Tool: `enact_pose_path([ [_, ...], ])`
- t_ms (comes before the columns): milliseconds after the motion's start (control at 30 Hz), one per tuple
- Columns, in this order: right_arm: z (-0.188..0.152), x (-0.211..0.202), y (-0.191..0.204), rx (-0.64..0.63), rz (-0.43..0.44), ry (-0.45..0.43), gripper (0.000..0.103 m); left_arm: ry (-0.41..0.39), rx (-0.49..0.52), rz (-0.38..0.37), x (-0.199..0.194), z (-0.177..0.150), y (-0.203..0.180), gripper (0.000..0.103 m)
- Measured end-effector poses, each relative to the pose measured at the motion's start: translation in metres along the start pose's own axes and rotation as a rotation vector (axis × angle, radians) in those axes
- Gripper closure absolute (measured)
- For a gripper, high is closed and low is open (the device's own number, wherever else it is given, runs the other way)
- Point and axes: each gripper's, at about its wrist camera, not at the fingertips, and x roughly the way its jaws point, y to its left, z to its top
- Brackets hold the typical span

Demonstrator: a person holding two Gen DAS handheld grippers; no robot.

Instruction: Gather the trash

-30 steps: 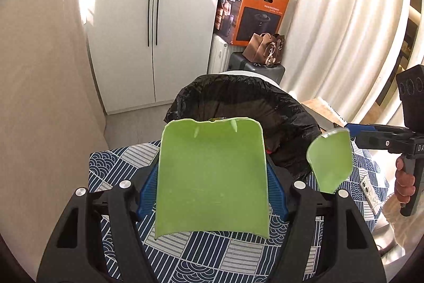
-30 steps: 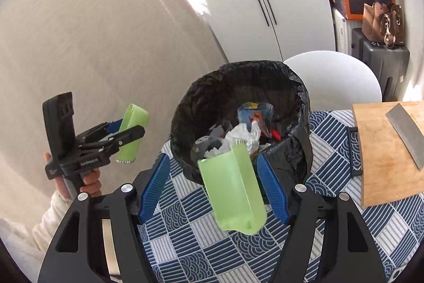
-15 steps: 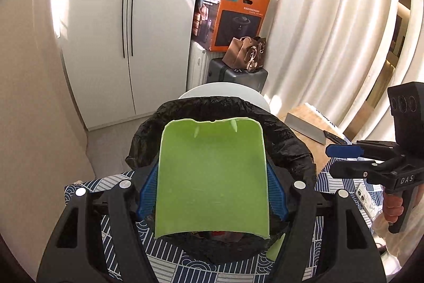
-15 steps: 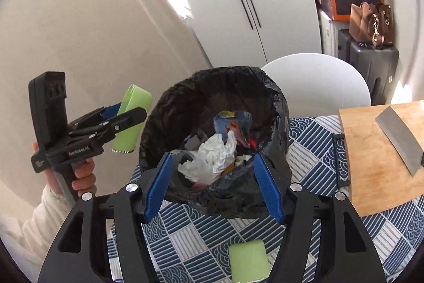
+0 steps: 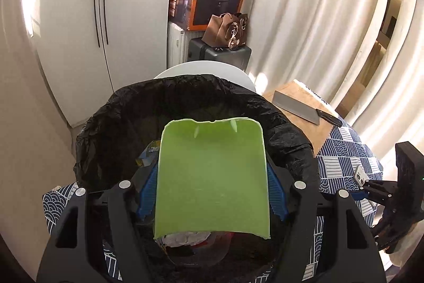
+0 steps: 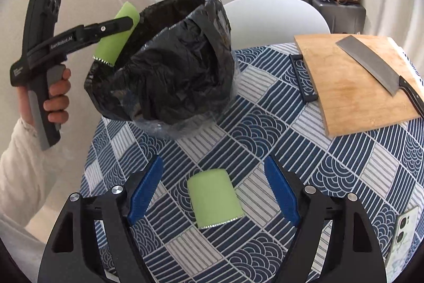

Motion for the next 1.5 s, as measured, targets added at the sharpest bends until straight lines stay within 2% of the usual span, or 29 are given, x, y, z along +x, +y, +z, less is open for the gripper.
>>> enact_pose_path([
  [67, -0.012, 0.009, -0.001, 0.01, -0.016, 0.033, 0.029, 0.026, 0.012, 0.01, 0.006, 0.0, -0.001, 0.032],
  [100, -0.018, 0.012, -0.001, 0.015, -0.014, 0.043, 0.029, 0.03, 0.017, 0.014, 0.007, -0.001, -0.001, 0.026],
  [133, -0.022, 0.015, -0.001, 0.02, -0.007, 0.053, 0.029, 0.025, 0.016, 0.014, 0.006, -0.002, -0.001, 0.01],
  [167, -0.026, 0.018, 0.0, 0.019, -0.008, 0.063, 0.029, 0.013, 0.014, 0.014, 0.002, -0.003, -0.002, 0.005],
  [233, -0.032, 0.021, 0.003, 0.009, -0.015, 0.071, 0.029, -0.019, 0.015, 0.01, -0.007, -0.003, -0.003, 0.006],
  [300, -0.034, 0.026, 0.004, 0.004, -0.017, 0.083, 0.029, -0.015, 0.013, 0.01, -0.011, -0.003, -0.002, 0.006],
  [433, -0.036, 0.039, 0.004, 0.001, -0.004, 0.11, 0.027, -0.006, 0.022, 0.061, -0.022, -0.01, 0.003, 0.006],
  [767, -0.044, 0.087, 0.022, -0.103, 0.0, 0.222, 0.027, 0.016, -0.005, 0.177, -0.064, -0.046, 0.016, 0.006],
  [933, -0.049, 0.105, 0.029, -0.156, -0.045, 0.241, 0.024, 0.032, -0.03, 0.246, -0.084, -0.07, 0.023, 0.006],
  [1067, -0.05, 0.119, 0.028, -0.174, -0.083, 0.259, 0.026, 0.046, -0.061, 0.291, -0.101, -0.089, 0.028, 0.006],
  [1200, -0.052, 0.126, 0.037, -0.237, -0.128, 0.237, 0.026, 0.052, -0.095, 0.324, -0.118, -0.104, 0.032, 0.006],
  [1300, -0.055, 0.13, 0.046, -0.304, -0.202, 0.218, 0.036, 0.063, -0.116, 0.35, -0.126, -0.113, 0.034, 0.006],
  [1500, -0.06, 0.128, 0.044, -0.293, -0.192, 0.206, 0.041, 0.062, -0.128, 0.367, -0.141, -0.123, 0.029, 0.006],
])
